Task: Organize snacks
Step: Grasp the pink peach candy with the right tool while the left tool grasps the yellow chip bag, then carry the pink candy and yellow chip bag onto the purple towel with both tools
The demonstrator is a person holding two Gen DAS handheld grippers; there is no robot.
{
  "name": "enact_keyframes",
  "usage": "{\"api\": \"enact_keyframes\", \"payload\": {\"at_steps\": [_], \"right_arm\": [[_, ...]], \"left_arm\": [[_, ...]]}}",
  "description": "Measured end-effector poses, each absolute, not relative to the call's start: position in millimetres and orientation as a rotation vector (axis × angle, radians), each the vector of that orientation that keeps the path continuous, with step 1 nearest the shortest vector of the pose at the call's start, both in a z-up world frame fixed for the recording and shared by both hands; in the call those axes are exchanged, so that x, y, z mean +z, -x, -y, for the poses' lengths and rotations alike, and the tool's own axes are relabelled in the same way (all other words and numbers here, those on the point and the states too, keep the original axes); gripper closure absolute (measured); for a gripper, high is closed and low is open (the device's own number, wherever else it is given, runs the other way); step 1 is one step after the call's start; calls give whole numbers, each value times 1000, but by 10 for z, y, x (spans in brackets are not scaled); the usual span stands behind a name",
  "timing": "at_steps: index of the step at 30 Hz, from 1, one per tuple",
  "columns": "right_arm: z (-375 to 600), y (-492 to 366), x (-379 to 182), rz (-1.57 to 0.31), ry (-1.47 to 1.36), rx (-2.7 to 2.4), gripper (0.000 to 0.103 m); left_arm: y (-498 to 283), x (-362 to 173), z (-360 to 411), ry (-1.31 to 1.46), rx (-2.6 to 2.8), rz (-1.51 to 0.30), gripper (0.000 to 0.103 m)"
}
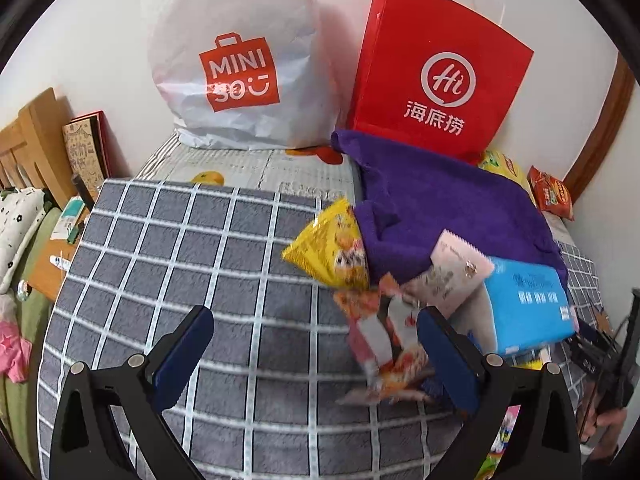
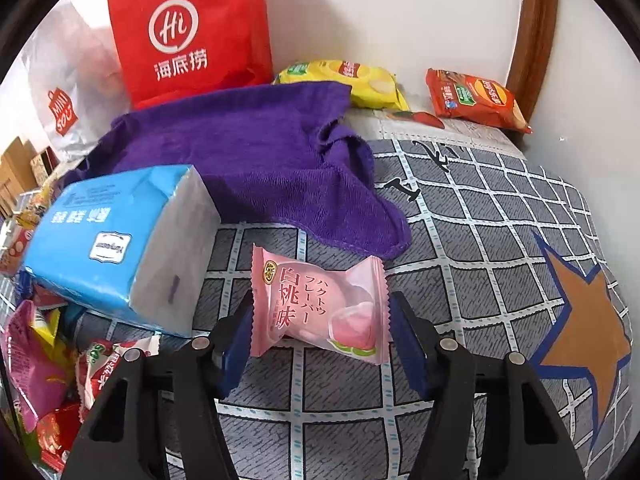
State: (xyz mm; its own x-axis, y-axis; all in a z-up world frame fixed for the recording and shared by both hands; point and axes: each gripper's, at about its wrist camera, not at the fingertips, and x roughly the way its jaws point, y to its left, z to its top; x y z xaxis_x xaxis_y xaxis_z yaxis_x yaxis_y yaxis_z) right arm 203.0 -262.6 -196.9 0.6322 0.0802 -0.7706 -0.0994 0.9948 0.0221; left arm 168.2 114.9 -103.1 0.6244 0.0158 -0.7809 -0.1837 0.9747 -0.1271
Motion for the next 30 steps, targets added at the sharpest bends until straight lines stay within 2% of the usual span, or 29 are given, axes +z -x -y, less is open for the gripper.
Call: {"api": "enact_keyframes", "payload": {"at_steps": [5, 7, 14, 16, 18, 21, 24, 30], "right_arm": [[2684, -2007, -1934, -851, -7, 110, 40], [2681, -2002, -1927, -846, -1, 105, 40], [2646, -2039, -2005, -867, 38, 100, 40], [2637, -2048, -2028, -873, 41, 103, 40], [2619, -2044, -2032, -870, 47, 112, 40], [2608, -2042, -2038, -870, 50, 123, 40], [2610, -2042, -2040, -870, 43, 131, 40], [2658, -2014, -1980, -843, 2, 136, 40]], "left_arm": [[-1990, -1090, -1130, 200, 108, -911, 2], [-2115, -1145, -1141, 203, 111, -923, 8], [-2376, -1360, -1140, 240, 69, -971, 16], [-2423, -1418, -1145, 249, 66, -984, 35], [-2424, -1452, -1188, 288, 49, -981, 39], [-2376, -1434, -1240, 303, 41, -961, 60], [-2326, -1426, -1287, 322, 26, -952, 64], [-2094, -1207, -1398, 349, 44, -891, 64]]}}
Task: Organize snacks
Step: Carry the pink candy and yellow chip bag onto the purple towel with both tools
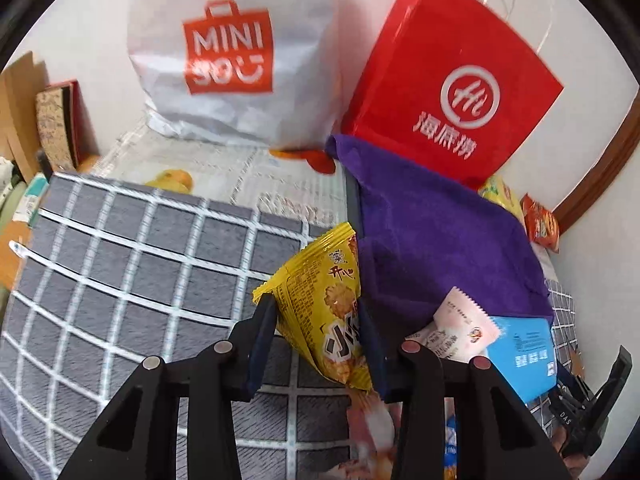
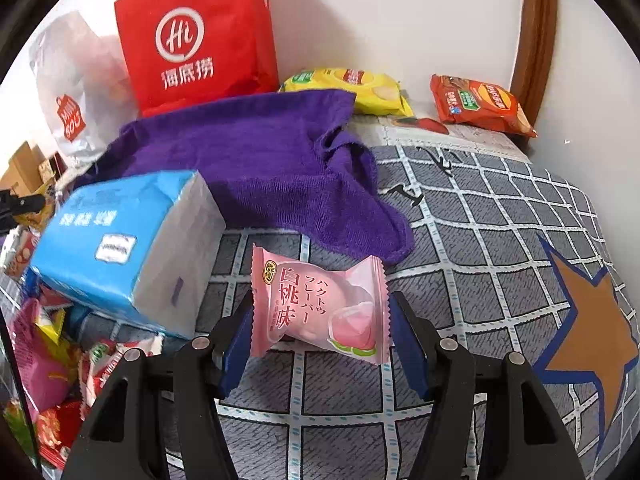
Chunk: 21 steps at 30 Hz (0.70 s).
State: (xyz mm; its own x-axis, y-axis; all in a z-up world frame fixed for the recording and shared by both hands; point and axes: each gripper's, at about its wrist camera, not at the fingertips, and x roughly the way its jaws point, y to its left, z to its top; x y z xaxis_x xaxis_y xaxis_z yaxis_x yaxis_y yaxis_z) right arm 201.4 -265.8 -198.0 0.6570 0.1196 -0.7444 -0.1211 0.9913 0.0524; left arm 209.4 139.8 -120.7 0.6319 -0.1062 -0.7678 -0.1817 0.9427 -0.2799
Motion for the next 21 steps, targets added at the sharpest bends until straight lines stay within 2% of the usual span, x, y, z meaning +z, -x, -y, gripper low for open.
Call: {"api": "enact_keyframes", "payload": {"at_steps": [7, 21], "right_arm": [[2690, -1878, -1658, -798, -33, 108, 40], [2360, -1230, -1119, -749, -38, 155, 40]], "left_arm": [[-1752, -914, -1494, 332, 46, -836, 64], [-1176, -749, -1164, 347, -78, -836, 64]]}}
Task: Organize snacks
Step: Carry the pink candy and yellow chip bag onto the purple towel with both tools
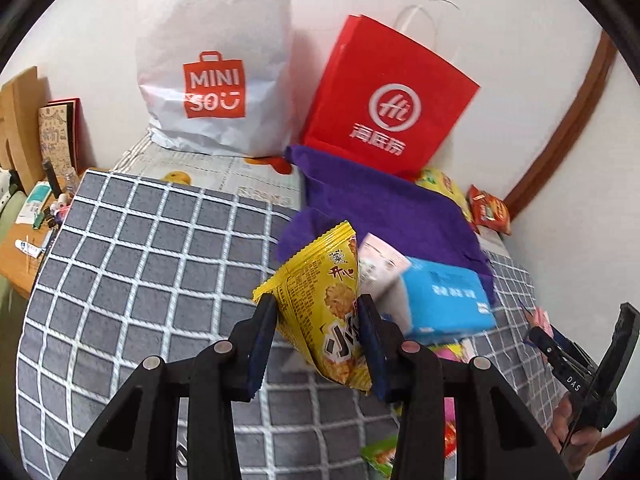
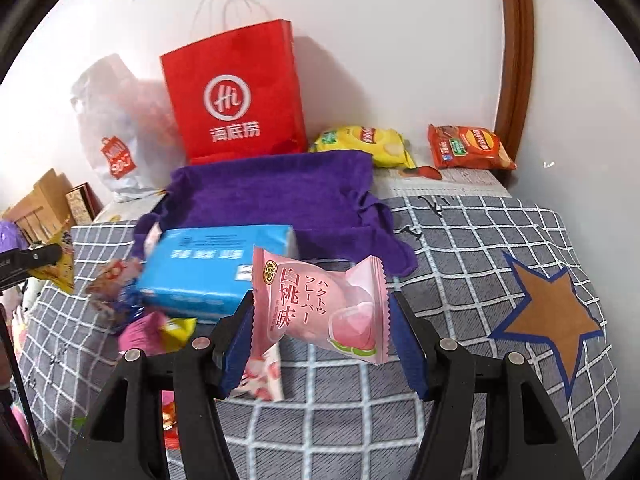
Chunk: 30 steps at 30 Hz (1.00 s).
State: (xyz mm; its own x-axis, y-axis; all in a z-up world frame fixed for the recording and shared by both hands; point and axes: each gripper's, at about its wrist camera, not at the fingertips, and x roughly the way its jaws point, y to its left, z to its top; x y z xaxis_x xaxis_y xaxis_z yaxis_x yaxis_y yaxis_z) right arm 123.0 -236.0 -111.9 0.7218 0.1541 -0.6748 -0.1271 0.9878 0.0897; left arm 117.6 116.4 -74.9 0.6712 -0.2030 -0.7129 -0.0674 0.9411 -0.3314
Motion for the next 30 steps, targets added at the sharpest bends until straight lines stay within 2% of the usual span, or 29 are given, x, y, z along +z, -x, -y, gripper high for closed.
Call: {"api": "enact_keyframes", "payload": {"at_steps": [15, 30], "right_arm": [[2084, -971, -845, -705, -35, 213, 40], [1998, -1434, -564, -712, -24, 202, 40]], "left_arm": [[-1012, -390, -642, 260, -186, -796, 64], [-1343, -212, -478, 208, -201, -792, 64]]}}
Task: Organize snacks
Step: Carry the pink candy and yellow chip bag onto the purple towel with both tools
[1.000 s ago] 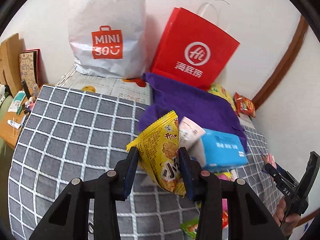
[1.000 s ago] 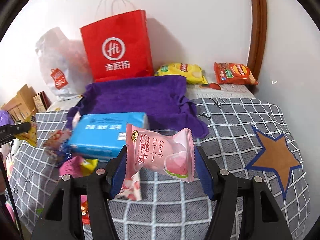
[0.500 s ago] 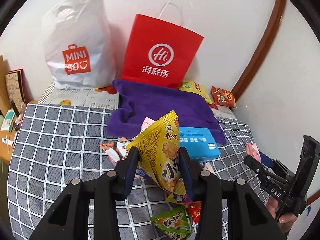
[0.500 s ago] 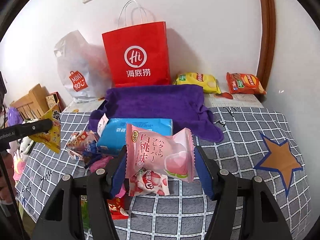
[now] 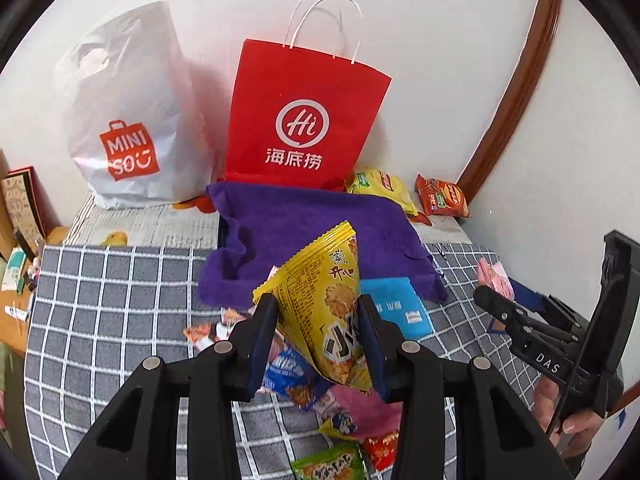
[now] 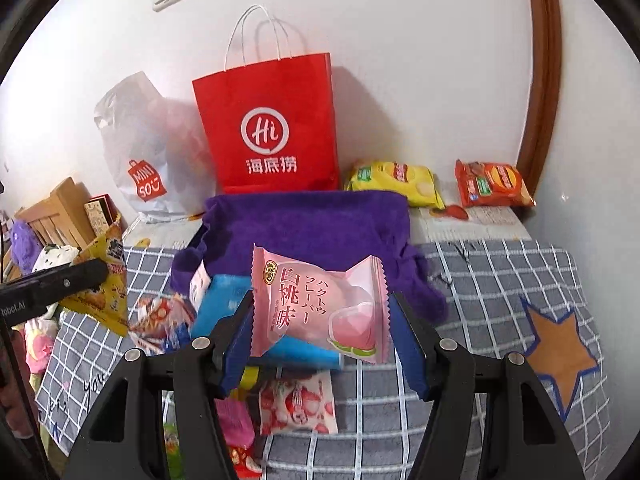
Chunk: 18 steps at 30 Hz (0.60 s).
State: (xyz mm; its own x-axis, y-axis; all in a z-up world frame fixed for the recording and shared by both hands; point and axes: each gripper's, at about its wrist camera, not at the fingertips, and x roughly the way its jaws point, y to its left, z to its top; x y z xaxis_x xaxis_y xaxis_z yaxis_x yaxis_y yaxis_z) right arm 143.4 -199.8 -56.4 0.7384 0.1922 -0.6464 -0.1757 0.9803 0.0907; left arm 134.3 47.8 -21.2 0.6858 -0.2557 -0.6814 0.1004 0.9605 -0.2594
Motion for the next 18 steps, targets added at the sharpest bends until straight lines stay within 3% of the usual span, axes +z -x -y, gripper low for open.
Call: {"api": "enact_keyframes", "payload": {"at_steps": [18], "right_arm": [[1720, -2302, -290, -683, 19, 238, 40]], "left_arm": [[-2021, -209, -654, 191, -152, -799, 64]]}}
